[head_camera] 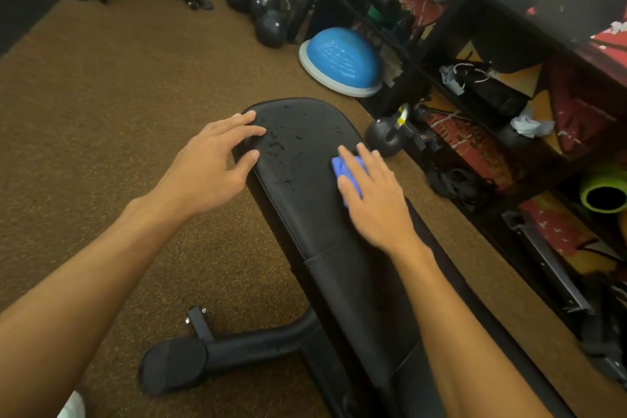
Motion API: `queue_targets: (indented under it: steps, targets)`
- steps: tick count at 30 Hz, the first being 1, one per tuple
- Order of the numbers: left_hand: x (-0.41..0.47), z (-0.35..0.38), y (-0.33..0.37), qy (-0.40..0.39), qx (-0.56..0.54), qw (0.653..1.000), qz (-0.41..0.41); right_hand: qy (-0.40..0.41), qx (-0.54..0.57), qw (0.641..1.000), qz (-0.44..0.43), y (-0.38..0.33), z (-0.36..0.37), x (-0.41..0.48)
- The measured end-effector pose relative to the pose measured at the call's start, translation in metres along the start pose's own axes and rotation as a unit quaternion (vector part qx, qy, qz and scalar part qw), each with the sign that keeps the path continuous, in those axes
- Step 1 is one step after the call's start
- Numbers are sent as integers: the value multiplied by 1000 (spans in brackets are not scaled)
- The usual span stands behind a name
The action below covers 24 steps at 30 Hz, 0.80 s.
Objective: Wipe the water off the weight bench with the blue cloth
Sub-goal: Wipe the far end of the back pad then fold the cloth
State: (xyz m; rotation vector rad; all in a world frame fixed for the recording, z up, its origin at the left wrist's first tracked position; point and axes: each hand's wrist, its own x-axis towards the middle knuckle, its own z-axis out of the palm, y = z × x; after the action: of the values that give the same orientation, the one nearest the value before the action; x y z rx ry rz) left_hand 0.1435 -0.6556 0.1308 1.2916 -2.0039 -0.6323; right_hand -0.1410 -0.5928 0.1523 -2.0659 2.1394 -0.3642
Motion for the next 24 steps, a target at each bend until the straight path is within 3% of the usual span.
queue_targets:
  steps: [3, 8, 10, 14, 16, 21, 24]
  targets:
    - [0, 2, 4, 7, -2, 1000, -5, 15, -15, 999, 41, -23, 8, 24]
    - [3, -2, -1, 7, 3, 1000, 0, -15, 10, 991, -130, -49, 13, -30]
    - [3, -3, -2, 1, 7, 1000, -1, -12, 12, 995, -93, -20, 5, -30]
    - [3, 2, 1, 4, 9, 1000, 0, 20, -5, 998, 65, 4, 1, 20]
    - [4, 3, 1, 8, 6, 1000, 1, 20, -8, 999, 49, -23, 8, 26]
    - [7, 1, -5, 14, -6, 1000, 19, 0, 13, 990, -142, -45, 14, -39]
    - [6, -1, -7, -1, -7, 1000, 20, 15, 10, 1000, -23, -7, 4, -24]
